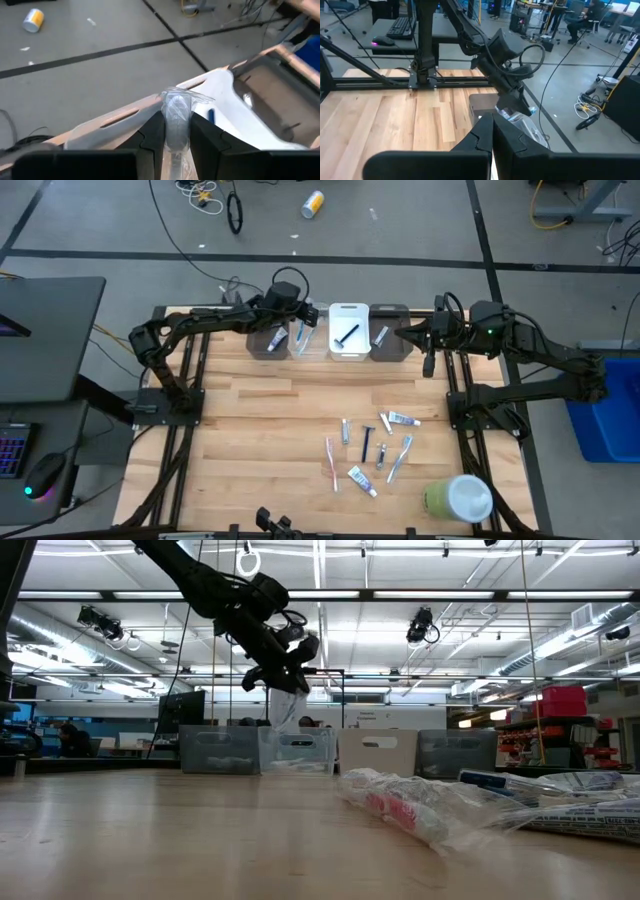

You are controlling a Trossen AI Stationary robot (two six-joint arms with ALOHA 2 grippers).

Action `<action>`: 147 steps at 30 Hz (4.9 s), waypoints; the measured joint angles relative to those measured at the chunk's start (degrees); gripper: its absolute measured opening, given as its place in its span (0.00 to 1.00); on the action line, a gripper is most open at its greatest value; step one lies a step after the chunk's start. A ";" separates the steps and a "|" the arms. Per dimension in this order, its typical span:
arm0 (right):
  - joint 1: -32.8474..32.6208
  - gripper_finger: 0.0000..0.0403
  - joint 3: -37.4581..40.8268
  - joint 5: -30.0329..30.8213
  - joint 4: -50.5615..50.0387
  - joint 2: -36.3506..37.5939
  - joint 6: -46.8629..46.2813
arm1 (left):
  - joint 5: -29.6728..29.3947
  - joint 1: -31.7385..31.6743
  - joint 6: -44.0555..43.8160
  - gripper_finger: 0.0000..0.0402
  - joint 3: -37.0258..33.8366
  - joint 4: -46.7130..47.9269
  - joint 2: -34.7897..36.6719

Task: Pick & Place Travel size toiletries
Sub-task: Put the blue toothbrush into the transparent bin, then put the white toothpaste into the left black bin

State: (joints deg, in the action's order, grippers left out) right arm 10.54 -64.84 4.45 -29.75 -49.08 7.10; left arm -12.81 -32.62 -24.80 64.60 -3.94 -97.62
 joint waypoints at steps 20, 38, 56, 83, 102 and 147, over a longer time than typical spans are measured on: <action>0.01 0.01 0.00 0.00 0.41 0.00 0.04 | 3.52 0.15 -1.87 0.51 -0.31 0.10 0.00; 0.01 0.01 0.00 -0.02 0.38 0.00 0.06 | 11.45 2.90 3.20 0.29 -0.22 0.11 11.53; -0.01 0.01 0.00 -0.02 0.11 0.00 0.06 | 14.34 9.37 7.91 0.01 -0.22 0.07 20.23; -0.70 0.01 0.00 -7.63 -0.01 0.04 0.89 | 13.48 36.97 18.77 0.01 -0.20 -0.59 28.26; -7.56 0.01 0.00 -6.10 -3.97 3.08 -1.84 | 4.31 41.33 22.97 0.01 -0.22 2.48 35.75; -8.12 0.08 19.61 -5.05 -23.52 -3.44 -15.31 | -3.09 41.31 26.34 0.04 -0.22 3.22 38.82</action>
State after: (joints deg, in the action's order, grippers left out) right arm 2.42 -45.23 -0.61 -53.27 -52.52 -8.22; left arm -15.90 8.69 1.54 64.38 -0.72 -58.81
